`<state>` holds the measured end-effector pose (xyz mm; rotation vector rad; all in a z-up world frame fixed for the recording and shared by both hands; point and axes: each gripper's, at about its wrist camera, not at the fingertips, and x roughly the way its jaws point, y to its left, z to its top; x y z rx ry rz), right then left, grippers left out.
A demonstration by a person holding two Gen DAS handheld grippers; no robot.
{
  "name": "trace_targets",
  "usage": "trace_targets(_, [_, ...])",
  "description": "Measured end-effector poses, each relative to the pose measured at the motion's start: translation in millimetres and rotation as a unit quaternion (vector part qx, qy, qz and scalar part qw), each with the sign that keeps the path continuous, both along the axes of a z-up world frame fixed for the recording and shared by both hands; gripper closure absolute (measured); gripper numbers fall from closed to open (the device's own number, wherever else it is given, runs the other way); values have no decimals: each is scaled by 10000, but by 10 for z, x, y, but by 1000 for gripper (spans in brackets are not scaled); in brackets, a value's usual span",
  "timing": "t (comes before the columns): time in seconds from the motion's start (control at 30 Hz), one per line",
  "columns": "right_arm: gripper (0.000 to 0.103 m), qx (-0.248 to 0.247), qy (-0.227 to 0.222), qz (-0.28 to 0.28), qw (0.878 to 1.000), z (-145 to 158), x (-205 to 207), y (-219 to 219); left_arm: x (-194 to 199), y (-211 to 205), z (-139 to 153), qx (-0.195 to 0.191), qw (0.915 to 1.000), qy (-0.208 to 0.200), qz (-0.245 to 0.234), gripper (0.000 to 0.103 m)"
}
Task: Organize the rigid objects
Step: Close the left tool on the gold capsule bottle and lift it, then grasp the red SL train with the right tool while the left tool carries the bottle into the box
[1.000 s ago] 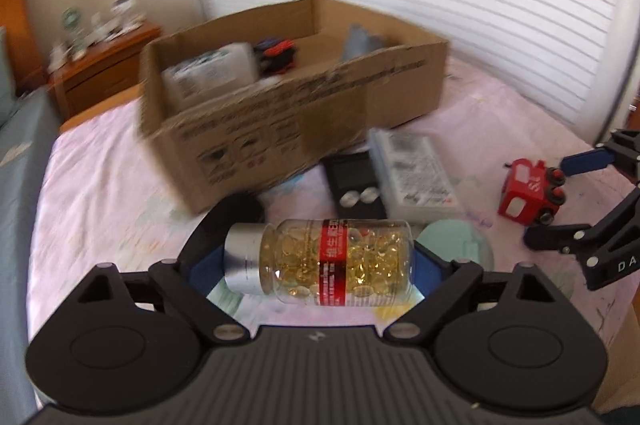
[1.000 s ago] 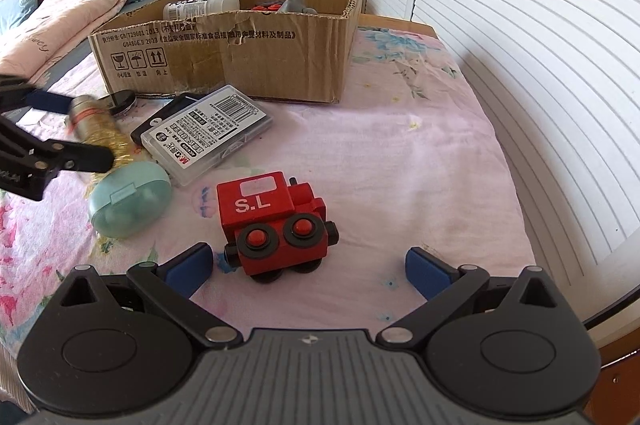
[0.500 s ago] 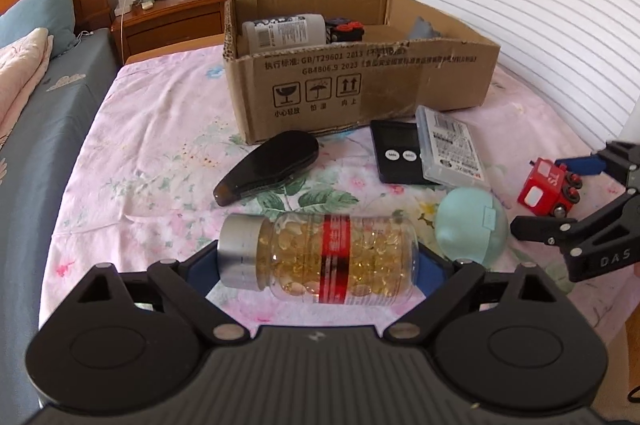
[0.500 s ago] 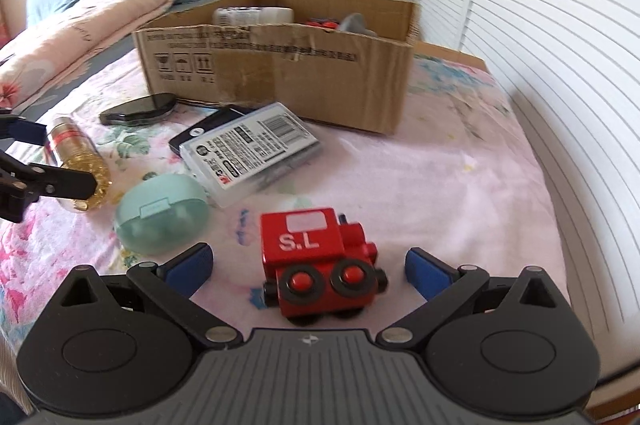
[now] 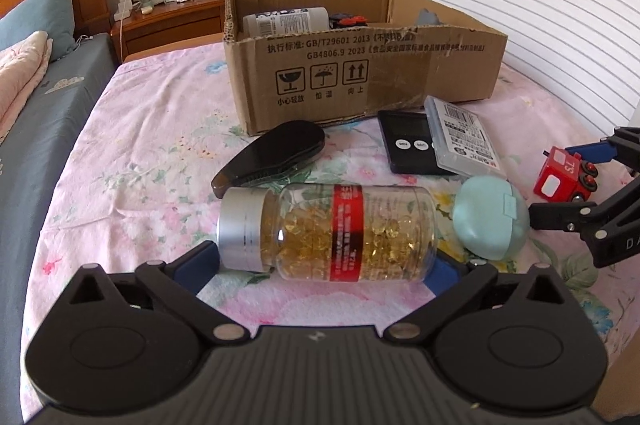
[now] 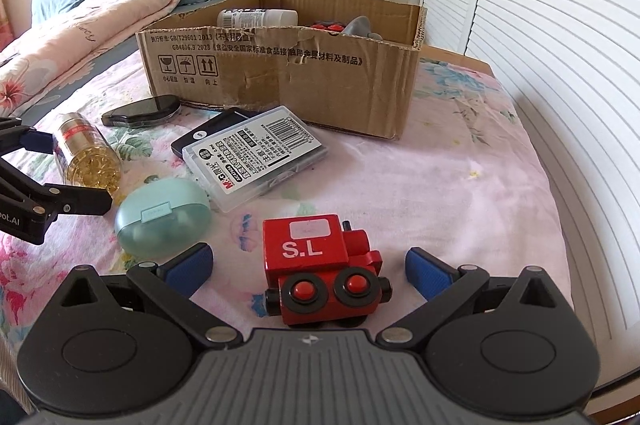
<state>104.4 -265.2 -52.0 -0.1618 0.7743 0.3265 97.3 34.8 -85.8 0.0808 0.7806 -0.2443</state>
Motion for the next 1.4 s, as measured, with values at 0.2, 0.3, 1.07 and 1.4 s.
trace_targets(0.2, [0, 6, -28, -13, 10000, -3, -11, 1, 6, -51, 24, 58, 9993, 96, 353, 1])
trace_targets(0.3, [0, 4, -23, 27, 10000, -4, -3, -3, 5, -77, 55, 131, 9990, 82, 418, 1])
trace_targets(1.07, [46, -111, -90, 342, 9993, 111, -38, -72, -18, -70, 150, -71, 9985, -151, 521, 6])
trace_targets(1.4, [47, -78, -10, 420, 9991, 192, -70, -70, 16, -77, 220, 25, 9997, 20, 235, 10])
